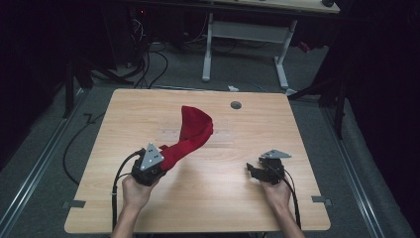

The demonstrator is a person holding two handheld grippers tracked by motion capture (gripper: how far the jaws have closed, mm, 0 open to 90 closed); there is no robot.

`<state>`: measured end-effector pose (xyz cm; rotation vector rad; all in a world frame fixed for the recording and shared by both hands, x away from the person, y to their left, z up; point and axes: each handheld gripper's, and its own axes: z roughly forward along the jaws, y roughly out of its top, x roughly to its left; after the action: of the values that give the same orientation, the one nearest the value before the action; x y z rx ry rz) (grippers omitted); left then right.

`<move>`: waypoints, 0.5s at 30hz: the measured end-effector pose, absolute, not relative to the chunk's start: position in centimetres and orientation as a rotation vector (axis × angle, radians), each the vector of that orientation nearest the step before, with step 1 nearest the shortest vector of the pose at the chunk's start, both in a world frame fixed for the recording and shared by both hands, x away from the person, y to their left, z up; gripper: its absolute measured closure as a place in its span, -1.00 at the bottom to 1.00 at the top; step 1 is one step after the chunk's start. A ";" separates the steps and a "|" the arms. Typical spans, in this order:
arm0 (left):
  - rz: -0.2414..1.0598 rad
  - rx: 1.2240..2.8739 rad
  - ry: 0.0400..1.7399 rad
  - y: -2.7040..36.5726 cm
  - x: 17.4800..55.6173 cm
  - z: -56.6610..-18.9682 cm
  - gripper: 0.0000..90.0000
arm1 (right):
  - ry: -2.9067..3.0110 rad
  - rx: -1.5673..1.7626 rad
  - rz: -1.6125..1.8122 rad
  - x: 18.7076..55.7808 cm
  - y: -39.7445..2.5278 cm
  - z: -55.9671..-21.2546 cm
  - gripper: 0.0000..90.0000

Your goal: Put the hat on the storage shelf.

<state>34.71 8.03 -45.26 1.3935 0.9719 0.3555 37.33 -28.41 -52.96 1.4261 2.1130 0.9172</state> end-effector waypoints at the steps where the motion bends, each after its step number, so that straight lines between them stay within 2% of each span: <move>1: 0.347 1.382 0.979 8.2 34.8 -45.1 0.90 | 2.106 1.411 0.912 37.3 -28.3 -53.1 -0.12; 15: 0.302 1.259 1.041 10.8 36.2 -43.1 0.90 | 2.105 1.403 0.891 37.6 -27.9 -53.1 -0.14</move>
<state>36.18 10.79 -43.12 1.2585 1.0411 0.3015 37.56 -27.88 -53.09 1.4026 2.1055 0.8906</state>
